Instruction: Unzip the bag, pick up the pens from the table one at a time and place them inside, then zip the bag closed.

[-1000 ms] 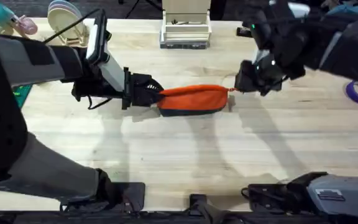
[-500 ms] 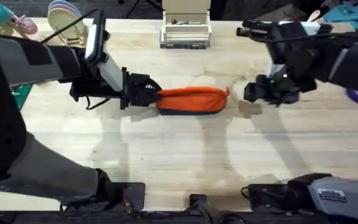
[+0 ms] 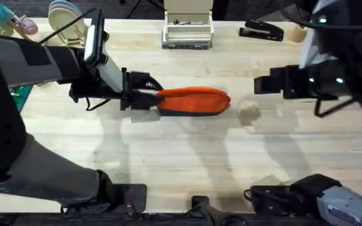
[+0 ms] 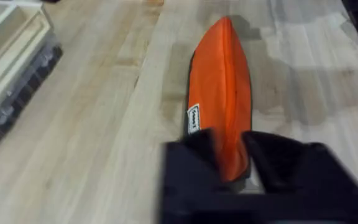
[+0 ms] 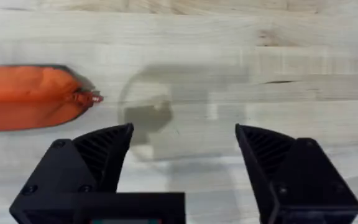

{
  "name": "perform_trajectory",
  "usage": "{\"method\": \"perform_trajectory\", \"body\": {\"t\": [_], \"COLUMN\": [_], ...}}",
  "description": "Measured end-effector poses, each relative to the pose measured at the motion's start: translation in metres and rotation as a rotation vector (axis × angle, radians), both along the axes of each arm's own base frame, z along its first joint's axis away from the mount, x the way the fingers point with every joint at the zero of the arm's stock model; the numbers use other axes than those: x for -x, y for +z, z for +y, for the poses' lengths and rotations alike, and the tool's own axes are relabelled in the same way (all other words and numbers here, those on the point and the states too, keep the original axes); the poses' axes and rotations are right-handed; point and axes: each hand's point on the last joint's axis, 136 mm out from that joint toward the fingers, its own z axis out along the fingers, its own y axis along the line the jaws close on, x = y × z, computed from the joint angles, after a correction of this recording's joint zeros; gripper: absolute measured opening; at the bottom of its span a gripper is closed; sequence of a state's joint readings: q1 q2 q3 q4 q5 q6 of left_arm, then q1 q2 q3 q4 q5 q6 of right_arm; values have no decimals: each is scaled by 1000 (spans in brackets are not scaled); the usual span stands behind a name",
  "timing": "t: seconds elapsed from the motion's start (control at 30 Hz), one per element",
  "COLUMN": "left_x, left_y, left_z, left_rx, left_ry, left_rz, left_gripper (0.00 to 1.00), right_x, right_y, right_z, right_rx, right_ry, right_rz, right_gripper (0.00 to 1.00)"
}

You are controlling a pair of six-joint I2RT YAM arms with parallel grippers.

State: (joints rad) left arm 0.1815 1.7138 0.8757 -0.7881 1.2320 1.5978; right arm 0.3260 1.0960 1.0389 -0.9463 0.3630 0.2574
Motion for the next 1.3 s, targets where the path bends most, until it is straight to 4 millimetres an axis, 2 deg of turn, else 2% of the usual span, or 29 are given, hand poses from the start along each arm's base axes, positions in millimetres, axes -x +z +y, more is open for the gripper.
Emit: {"method": "perform_trajectory", "body": {"t": [0.13, 0.17, 0.4, 0.67, 1.0, 1.3], "left_x": [0, 0, -3, 1, 12, 43], "left_y": [0, 0, 0, 5, 70, 139], "left_z": [1, 1, 1, 4, 14, 13], "left_rx": [2, 3, -1, -62, -221, -177], "left_ry": [3, 4, 4, 3, 143, 350], "left_rz": [2, 5, -16, -33, -134, -148], "left_gripper": [898, 966, 993, 994, 995, 995], "right_x": [14, 16, 30, 48, 58, 58], "right_y": [15, 19, 41, 46, 45, 45], "right_z": [1, 1, 1, 4, 3, 4], "right_rx": [-6, -10, -38, -33, -23, -21], "right_ry": [39, 50, 92, 197, 242, 249], "right_rz": [-42, -55, -143, -139, -126, -125], "right_gripper": [996, 996, 997, 997, 998, 998]}}
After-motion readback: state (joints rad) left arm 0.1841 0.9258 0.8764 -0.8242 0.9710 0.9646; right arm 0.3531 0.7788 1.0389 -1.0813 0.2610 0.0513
